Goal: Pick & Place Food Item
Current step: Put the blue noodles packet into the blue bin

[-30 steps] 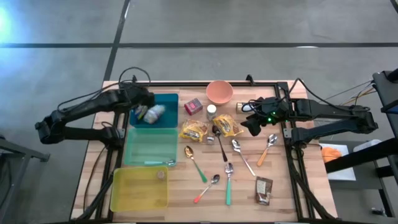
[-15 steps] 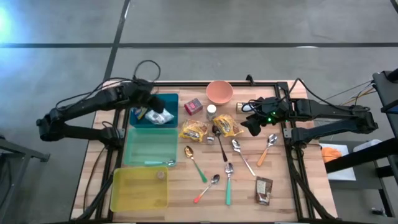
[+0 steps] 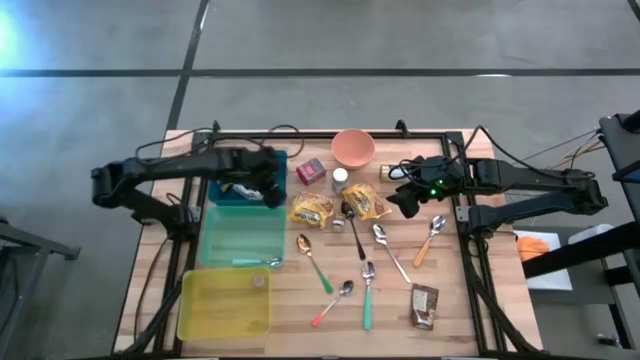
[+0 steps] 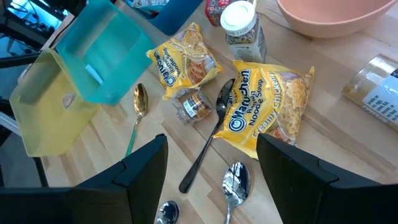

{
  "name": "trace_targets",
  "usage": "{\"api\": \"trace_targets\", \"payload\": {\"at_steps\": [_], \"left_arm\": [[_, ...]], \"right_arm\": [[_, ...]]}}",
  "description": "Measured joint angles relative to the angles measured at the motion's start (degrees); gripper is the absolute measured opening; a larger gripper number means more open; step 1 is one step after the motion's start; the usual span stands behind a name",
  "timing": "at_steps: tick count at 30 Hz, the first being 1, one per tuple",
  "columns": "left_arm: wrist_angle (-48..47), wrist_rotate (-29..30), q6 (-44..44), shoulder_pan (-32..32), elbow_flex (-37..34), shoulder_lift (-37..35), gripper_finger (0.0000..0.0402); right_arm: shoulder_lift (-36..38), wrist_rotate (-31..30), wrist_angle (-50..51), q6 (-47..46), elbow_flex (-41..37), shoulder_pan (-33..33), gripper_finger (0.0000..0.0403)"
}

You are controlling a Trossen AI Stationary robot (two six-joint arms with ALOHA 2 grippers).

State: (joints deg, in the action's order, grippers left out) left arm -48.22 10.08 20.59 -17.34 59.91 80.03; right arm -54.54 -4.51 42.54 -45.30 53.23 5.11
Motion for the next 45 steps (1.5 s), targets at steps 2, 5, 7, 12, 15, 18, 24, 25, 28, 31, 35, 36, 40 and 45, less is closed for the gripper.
{"api": "trace_targets", "payload": {"at_steps": [2, 5, 7, 12, 15, 18, 24, 25, 28, 31, 35, 36, 40, 45], "left_arm": [[-0.8, -0.2, -1.2, 0.0, 1.5, 2.6, 0.01], [-1.8, -0.1, -3.7, 0.0, 3.7, 6.3, 0.0151], [-3.6, 0.2, -6.0, 0.0, 5.0, 8.8, 0.018], [-6.8, 1.2, -12.7, 0.1, 6.8, 13.9, 0.0216], [-7.1, 2.3, -15.8, 0.4, 6.8, 15.9, 0.0216], [-7.1, 4.7, -17.9, 0.7, 6.8, 17.2, 0.0208], [-5.9, 7.0, -24.1, 0.7, 6.0, 18.0, 0.0175], [-5.6, 7.0, -25.2, 0.7, 5.5, 18.0, 0.0169], [-4.7, 6.9, -27.5, 0.7, 4.2, 18.0, 0.0152], [-4.7, 6.9, -28.2, 0.7, 2.8, 18.0, 0.0136], [-4.8, 6.9, -28.3, 0.7, 1.7, 18.0, 0.0111], [-5.0, 6.9, -28.2, 0.7, 1.7, 18.0, 0.0104], [-5.0, 7.9, -27.6, 0.7, 1.8, 17.9, 0.0049], [-5.2, 8.7, -27.9, 0.7, 2.1, 17.6, 0.0005]], "right_arm": [[0.0, 0.0, 0.0, -0.1, 0.0, 0.0, 0.0241], [0.0, 0.0, 0.0, -0.2, 0.0, 0.0, 0.0241], [0.0, 0.0, 0.0, -0.4, 0.0, 0.0, 0.0241], [0.0, 0.0, 0.1, -0.4, 0.0, 0.0, 0.0241], [0.0, 0.1, 0.1, -0.4, 0.0, 0.0, 0.0241], [0.0, 0.3, 0.1, -0.4, 0.0, 0.0, 0.0241], [0.0, 0.5, 0.1, -0.2, 0.0, 0.0, 0.0241], [0.0, 0.5, 0.1, -0.2, 0.0, 0.0, 0.0241], [0.0, 0.5, 0.2, 0.1, 0.0, 0.0, 0.0241], [0.0, 0.5, 0.2, 0.3, 0.0, 0.0, 0.0241], [0.0, 0.4, 0.2, 0.5, 0.0, 0.0, 0.0241], [0.0, 0.4, 0.2, 0.6, 0.0, 0.0, 0.0241], [0.0, 0.4, 0.2, 0.9, 0.0, 0.0, 0.0241], [0.0, 0.4, 0.2, 1.0, 0.0, 0.0, 0.0241]]}}
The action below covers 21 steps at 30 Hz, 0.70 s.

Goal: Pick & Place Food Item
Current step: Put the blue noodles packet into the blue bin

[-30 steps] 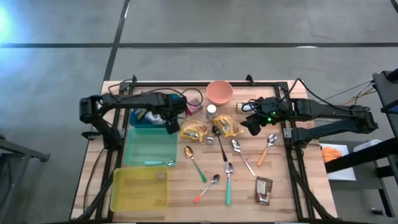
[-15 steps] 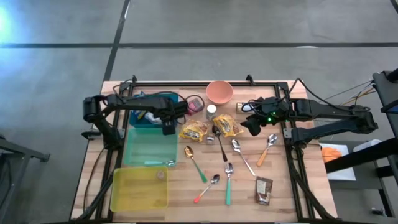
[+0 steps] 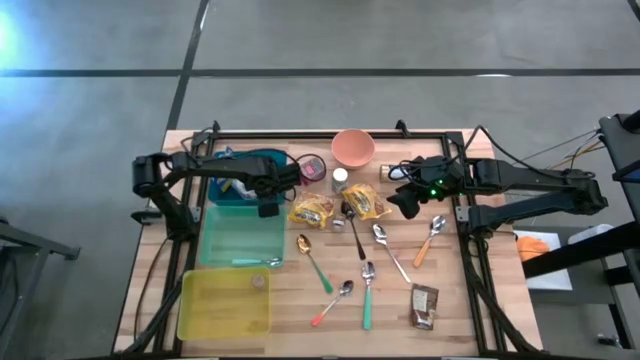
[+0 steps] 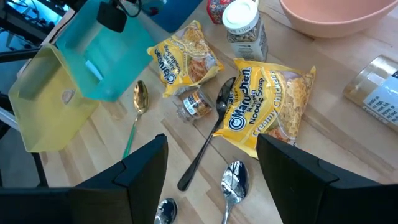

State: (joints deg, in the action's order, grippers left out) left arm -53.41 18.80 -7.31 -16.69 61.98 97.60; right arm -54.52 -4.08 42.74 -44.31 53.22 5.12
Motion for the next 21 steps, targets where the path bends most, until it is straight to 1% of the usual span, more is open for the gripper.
{"api": "trace_targets", "payload": {"at_steps": [6, 10, 13, 17, 21], "left_arm": [[-1.2, 0.9, 1.3, 0.0, 0.0, -0.9, 0.0003], [-1.3, 0.9, 3.2, -0.4, 0.0, -4.5, 0.0002], [-1.3, 0.5, 5.4, -1.5, 0.0, -8.5, 0.0001], [-2.1, -2.8, 10.1, -4.5, 0.0, -14.8, 0.0001], [-4.1, -7.2, 14.9, -10.5, 0.0, -21.4, 0.0001]], "right_arm": [[0.0, 0.0, 0.2, 0.0, 0.0, 0.0, 0.0241], [0.0, 0.0, 0.4, 0.2, 0.0, 0.0, 0.0241], [0.0, 0.0, 0.3, 0.8, 0.0, 0.0, 0.0241], [0.0, 0.0, 0.3, 0.9, 0.0, 0.0, 0.0241], [0.0, 0.0, 0.3, 1.0, 0.0, 0.0, 0.0241]]}}
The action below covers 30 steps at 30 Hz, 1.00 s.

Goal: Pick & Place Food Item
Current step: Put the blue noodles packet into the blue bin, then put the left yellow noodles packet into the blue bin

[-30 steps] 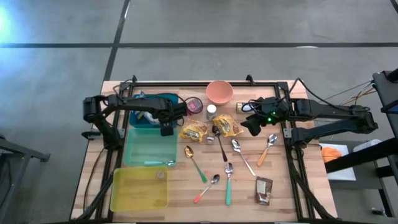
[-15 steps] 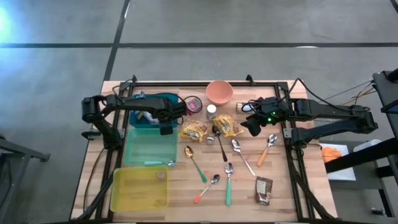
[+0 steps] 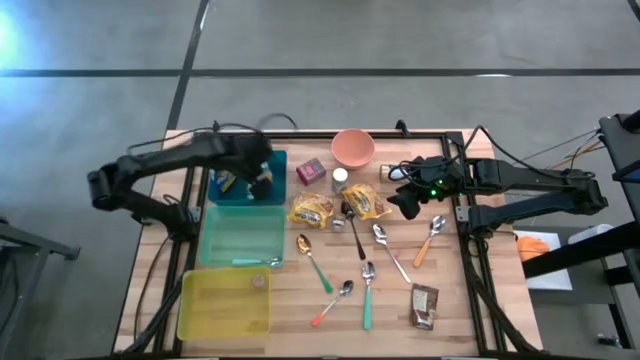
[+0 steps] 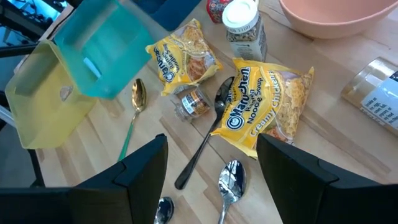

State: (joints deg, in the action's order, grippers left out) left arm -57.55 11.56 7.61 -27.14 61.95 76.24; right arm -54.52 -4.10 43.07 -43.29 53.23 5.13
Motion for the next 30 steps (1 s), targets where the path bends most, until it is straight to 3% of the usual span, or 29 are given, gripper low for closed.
{"api": "trace_targets", "payload": {"at_steps": [6, 10, 14, 20, 25, 30], "left_arm": [[-8.3, -1.0, 4.3, -12.0, -1.0, -5.8, 0.0], [-8.5, -3.1, 4.4, -16.9, -3.4, -7.6, 0.0], [-6.2, -6.4, 4.9, -17.3, -4.7, -7.8, 0.0], [4.8, -13.8, 8.1, -16.8, -5.1, -7.8, 0.0], [3.7, -11.6, 8.5, -16.8, -5.8, -7.1, 0.0], [2.8, -9.7, 10.0, -16.9, -12.6, -7.0, 0.0]], "right_arm": [[0.0, 0.0, 0.0, 0.0, 0.0, 0.0, 0.0241], [0.0, 0.0, -0.1, 0.0, 0.0, 0.0, 0.0241], [0.0, 0.0, -0.1, 0.2, 0.0, 0.0, 0.0241], [0.0, 0.0, -0.1, 0.2, 0.0, 0.0, 0.0241], [0.0, 0.0, -0.1, 0.2, 0.0, 0.0, 0.0241], [0.0, 0.0, -0.1, 0.0, 0.0, 0.0, 0.0241]]}}
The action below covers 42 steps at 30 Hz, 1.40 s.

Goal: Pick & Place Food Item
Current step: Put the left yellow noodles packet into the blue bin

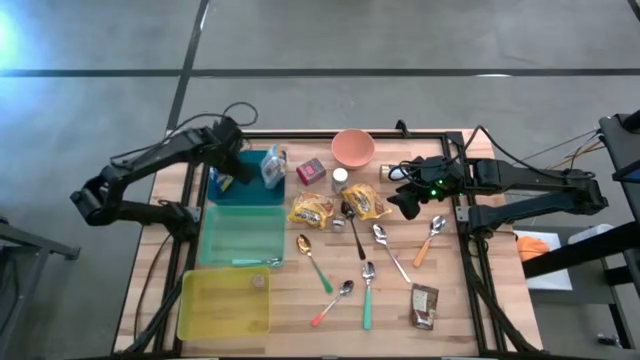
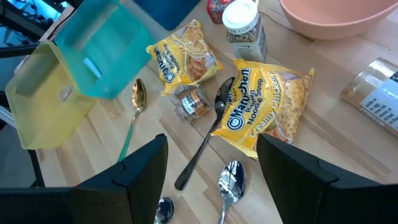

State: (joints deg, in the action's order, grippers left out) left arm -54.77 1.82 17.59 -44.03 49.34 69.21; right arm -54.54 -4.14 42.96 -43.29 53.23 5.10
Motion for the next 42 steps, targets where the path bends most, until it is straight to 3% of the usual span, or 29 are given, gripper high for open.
{"api": "trace_targets", "payload": {"at_steps": [8, 13, 18, 26, 35, 42], "left_arm": [[1.3, 0.5, 3.7, 0.9, -5.5, -1.1, 0.0], [4.5, -5.5, 3.7, 2.1, -3.9, -3.0, 0.0006], [9.1, -11.9, 3.5, 6.6, -1.5, -3.7, 0.0043], [11.9, 0.7, 2.0, 20.3, 2.6, -3.1, 0.0117], [18.2, -1.1, 2.4, 27.4, 3.8, -1.2, 0.0183], [22.1, 5.3, -1.6, 36.9, 8.9, 7.9, 0.0186]], "right_arm": [[0.0, 0.0, -0.2, -0.5, 0.0, 0.0, 0.0241], [0.0, 0.0, -0.5, -1.5, 0.0, 0.0, 0.0241], [0.0, -0.4, -0.5, -1.5, 0.0, 0.0, 0.0241], [0.0, -0.4, -0.5, -1.5, 0.0, 0.0, 0.0241], [0.0, -0.4, -0.5, -1.0, 0.0, 0.0, 0.0241], [0.0, -0.4, -0.4, -1.0, 0.0, 0.0, 0.0241]]}}
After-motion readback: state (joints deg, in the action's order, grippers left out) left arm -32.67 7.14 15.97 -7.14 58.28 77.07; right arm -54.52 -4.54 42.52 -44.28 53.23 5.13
